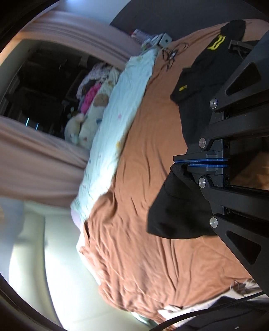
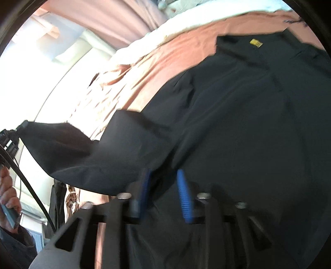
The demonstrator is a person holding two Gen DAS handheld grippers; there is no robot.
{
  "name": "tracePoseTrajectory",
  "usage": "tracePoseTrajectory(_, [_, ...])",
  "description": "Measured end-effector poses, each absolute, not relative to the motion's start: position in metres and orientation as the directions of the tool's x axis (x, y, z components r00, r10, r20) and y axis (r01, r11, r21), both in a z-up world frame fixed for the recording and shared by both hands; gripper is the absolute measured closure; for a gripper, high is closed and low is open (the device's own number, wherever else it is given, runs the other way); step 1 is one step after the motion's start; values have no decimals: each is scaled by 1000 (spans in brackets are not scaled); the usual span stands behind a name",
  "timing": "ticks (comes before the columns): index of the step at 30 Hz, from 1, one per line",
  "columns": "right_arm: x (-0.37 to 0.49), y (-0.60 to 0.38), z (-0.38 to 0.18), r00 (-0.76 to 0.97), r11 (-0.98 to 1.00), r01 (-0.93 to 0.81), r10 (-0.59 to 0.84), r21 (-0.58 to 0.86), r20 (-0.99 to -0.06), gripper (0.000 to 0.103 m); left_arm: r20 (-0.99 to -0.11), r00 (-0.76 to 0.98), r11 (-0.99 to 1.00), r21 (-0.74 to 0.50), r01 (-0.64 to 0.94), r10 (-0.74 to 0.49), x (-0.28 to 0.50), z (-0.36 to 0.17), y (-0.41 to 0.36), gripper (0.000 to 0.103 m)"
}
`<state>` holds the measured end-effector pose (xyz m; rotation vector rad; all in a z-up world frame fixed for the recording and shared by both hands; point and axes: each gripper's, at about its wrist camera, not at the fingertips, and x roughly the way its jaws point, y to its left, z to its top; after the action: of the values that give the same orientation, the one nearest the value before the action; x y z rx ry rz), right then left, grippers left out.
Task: Fold large clothes
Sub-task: 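Carry the sleeve across the shirt body and open the left gripper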
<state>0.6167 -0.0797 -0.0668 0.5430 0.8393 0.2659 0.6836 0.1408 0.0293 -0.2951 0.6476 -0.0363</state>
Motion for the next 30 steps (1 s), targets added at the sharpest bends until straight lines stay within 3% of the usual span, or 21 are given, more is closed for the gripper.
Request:
tracePoseTrajectory(1, [608,-90,-60,669,833,-3,412,553,-619,30,-579,801,958,-286,-23,-154,684,36,128,103])
tracePoseTrajectory(2, [598,-99,-54,690,834,6,397,552,-605,28,-566,803,955,-295,14,-186,684,43,115,103])
tracePoseTrajectory(13, [487,-206,-59,758,804,169,264,570,-597,28,-514,746,905,-282,320,-424,679,80,-28,103])
tracePoseTrajectory(27, [468,-263,-65,779,694,363,140,622,-611,27,-626,522,789,-271,551,-579,696,10,-185,102])
tracePoseTrajectory(29, [460,-269,-64,781,675,382,129,631,-611,23,-691,437,772,-283,569,-576,700,-12,-202,88])
tracePoseTrajectory(30, [457,-271,-63,784,667,389,122,635,-609,23,-713,395,762,-300,574,-579,703,-21,-206,60])
